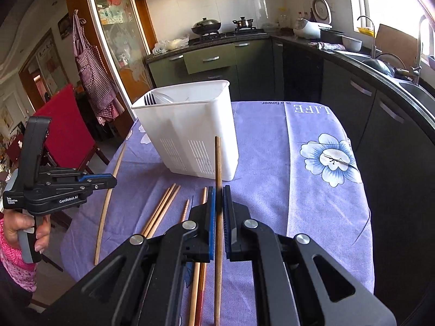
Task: Organize utensils
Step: 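Close the right gripper on a wooden chopstick while the left gripper holds its chopstick, then lift both chopsticks over the white holder and open both grippers to drop them in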
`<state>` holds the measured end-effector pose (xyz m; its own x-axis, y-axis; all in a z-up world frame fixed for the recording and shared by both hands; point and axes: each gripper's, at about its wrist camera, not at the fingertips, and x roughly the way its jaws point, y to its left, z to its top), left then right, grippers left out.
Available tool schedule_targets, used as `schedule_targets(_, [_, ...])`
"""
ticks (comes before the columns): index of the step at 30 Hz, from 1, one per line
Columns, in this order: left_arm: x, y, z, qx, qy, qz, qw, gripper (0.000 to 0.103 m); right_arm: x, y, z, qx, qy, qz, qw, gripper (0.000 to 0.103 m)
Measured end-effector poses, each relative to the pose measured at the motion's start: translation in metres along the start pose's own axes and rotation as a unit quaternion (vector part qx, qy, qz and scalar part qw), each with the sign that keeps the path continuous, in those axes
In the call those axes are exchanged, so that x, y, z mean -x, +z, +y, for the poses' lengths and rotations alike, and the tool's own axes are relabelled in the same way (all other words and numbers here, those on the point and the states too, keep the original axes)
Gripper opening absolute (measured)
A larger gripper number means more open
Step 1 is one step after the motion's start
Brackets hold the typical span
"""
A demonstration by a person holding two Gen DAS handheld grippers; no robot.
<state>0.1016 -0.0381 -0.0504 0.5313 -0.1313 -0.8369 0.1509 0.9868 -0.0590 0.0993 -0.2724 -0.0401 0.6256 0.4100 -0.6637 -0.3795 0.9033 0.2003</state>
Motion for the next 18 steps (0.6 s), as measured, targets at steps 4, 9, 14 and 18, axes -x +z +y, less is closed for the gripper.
schedule_targets(4, [0.026,0.004,-0.007,-0.011,-0.001,-0.029,0.9995,0.007,0.009,-0.002,0.004,0.002,0.005,-0.011,1.000,0.006])
schedule_targets(9, [0.045,0.005,-0.015,-0.022,-0.004,-0.047,0.9986,0.007,0.018,-0.004,0.009,0.004,0.009,-0.022,1.000,0.006])
schedule_targets(14, [0.058,0.007,-0.017,-0.021,-0.014,-0.061,0.9978,0.007,0.027,-0.003,0.011,0.006,0.014,-0.034,0.999,0.006])
schedule_targets(18, [0.067,0.010,-0.017,-0.025,-0.014,-0.072,0.9970,0.007,0.035,0.000,0.015,0.010,0.015,-0.047,0.999,0.006])
